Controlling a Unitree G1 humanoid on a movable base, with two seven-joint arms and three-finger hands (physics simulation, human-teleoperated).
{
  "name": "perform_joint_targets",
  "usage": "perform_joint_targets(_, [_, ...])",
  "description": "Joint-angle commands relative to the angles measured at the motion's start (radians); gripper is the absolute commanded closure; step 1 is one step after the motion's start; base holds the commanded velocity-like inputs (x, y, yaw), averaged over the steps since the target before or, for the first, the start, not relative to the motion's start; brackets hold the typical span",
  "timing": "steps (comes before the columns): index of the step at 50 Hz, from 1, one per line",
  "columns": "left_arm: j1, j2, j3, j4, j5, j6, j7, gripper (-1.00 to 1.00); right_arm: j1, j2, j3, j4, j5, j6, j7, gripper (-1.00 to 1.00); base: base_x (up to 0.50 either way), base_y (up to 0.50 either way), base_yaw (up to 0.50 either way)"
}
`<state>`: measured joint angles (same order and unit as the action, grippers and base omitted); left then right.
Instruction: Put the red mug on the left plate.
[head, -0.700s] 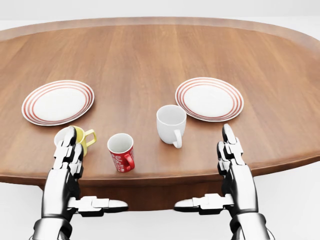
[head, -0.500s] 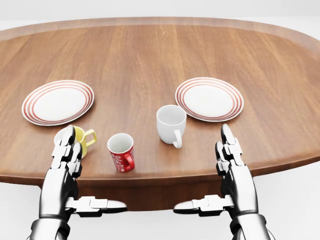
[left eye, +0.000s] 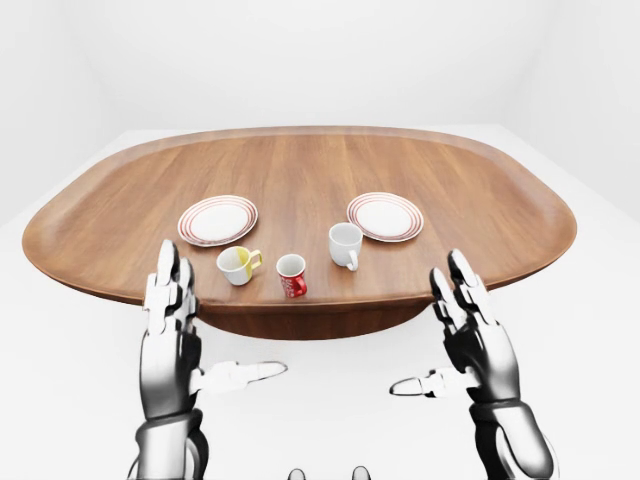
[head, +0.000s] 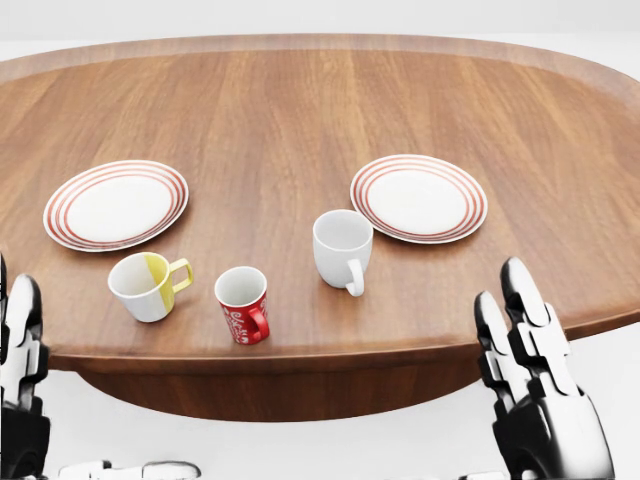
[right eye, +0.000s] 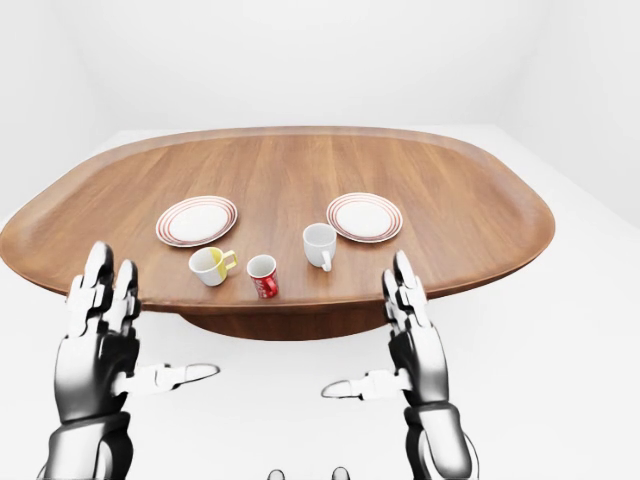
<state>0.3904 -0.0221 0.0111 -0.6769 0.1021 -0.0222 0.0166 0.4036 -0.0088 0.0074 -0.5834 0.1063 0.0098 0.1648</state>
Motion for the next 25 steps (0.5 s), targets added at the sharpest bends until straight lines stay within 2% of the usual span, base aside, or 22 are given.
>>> perform_joint_targets(1, [0.278, -0.069, 0.050, -0.336, 0.010, -0.065, -0.035, -1.00, 0.224, 0.043, -0.068, -0.266, 0.073, -0.038, 0.106, -1.00, 0.00, 0.00, 0.00])
perform_joint_targets(4, [0.237, -0.091, 0.069, -0.302, 0.006, -0.065, -0.056, -1.00, 0.198, 0.058, -0.058, -0.255, 0.040, -0.019, 0.106, -1.00, 0.00, 0.00, 0.00])
perform_joint_targets(9, [0.227, -0.101, 0.068, -0.297, 0.016, -0.065, -0.066, -1.00, 0.195, 0.061, -0.060, -0.250, 0.036, -0.023, 0.109, -1.00, 0.00, 0.00, 0.00])
perform_joint_targets(25, [0.217, -0.087, 0.047, -0.288, 0.031, -0.065, -0.057, -1.00, 0.182, 0.050, -0.041, -0.240, 0.017, -0.020, 0.095, -1.00, 0.00, 0.00, 0.00])
